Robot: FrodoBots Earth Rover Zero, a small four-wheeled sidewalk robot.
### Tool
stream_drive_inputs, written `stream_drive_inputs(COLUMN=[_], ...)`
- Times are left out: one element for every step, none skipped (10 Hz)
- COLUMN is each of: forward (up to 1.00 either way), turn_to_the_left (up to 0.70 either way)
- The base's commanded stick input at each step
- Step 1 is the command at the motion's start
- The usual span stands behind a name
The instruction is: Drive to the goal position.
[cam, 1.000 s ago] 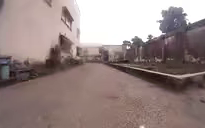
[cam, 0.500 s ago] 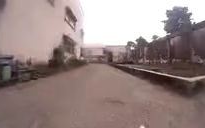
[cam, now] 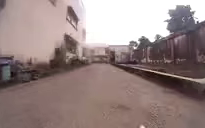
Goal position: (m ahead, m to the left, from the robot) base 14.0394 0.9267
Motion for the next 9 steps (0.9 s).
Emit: stream_drive_inputs(forward=[0.3, 0.3, 0.3, 0.3, 0.3, 0.3, 0.3, 0.3, 0.3], turn_to_the_left=[0.0, 0.0, 0.0, 0.0, 0.0, 0.0, 0.0, 0.0, 0.0])
